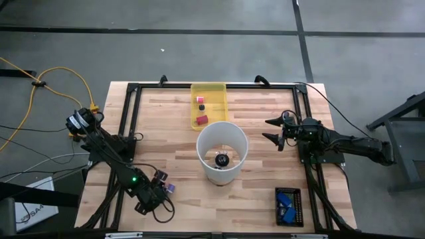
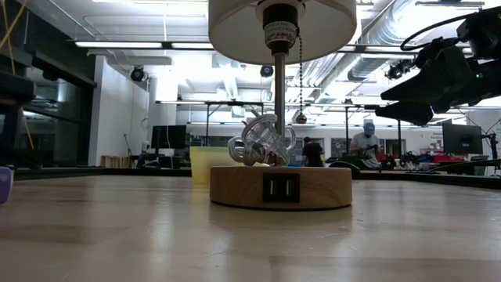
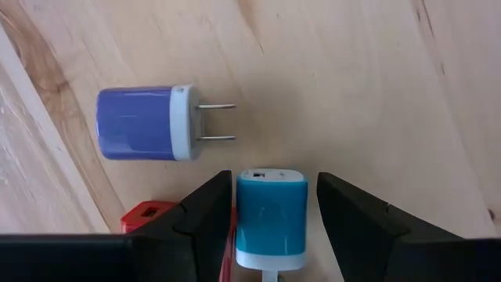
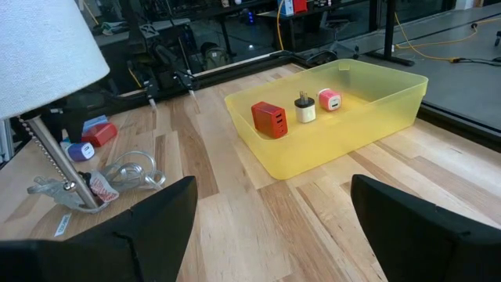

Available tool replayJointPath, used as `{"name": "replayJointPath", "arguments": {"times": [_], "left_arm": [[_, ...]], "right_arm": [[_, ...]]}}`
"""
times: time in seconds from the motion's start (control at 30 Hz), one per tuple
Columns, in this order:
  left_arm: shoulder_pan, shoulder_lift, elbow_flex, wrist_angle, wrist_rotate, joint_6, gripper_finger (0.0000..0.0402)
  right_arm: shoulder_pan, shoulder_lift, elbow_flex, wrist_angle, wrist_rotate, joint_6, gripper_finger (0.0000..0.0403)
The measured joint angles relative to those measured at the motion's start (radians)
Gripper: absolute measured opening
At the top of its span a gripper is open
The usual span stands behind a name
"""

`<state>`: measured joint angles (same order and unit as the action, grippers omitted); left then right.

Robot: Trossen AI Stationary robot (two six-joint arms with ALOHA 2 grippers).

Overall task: Pick & Place Office items
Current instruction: Put the light blue charger adapter into the yellow bin

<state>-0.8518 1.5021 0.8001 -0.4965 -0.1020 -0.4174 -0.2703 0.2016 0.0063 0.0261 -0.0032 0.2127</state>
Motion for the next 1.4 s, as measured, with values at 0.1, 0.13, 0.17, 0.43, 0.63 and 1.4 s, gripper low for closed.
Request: {"name": "replayJointPath", "arguments": {"times": [0.1,0.13,0.17,0.43,0.63,1.4], "left_arm": [[-0.008,0.0,0.0,-0.009,0.0,-0.003,0.0181],[-0.012,0.0,0.0,-0.013,0.0,-0.003,0.0181],[-0.015,0.0,0.0,-0.015,0.0,-0.003,0.0181],[-0.024,0.0,0.0,-0.03,-0.002,-0.003,0.0181],[-0.024,0.0,0.0,-0.039,-0.005,-0.008,0.0181],[-0.024,-0.001,0.0,-0.038,-0.005,-0.01,0.0127]], "right_arm": [[0.0,0.0,0.0,0.0,0.0,0.0,0.0325],[0.0,0.0,0.0,0.0,0.0,0.0,0.0325],[0.0,0.0,0.0,0.0,0.0,0.0,0.0325],[0.0,0.0,0.0,0.0,0.0,0.0,0.0325],[0.0,0.0,0.0,0.0,0.0,0.0,0.0325],[0.0,0.0,0.0,0.0,0.0,0.0,0.0325]]}}
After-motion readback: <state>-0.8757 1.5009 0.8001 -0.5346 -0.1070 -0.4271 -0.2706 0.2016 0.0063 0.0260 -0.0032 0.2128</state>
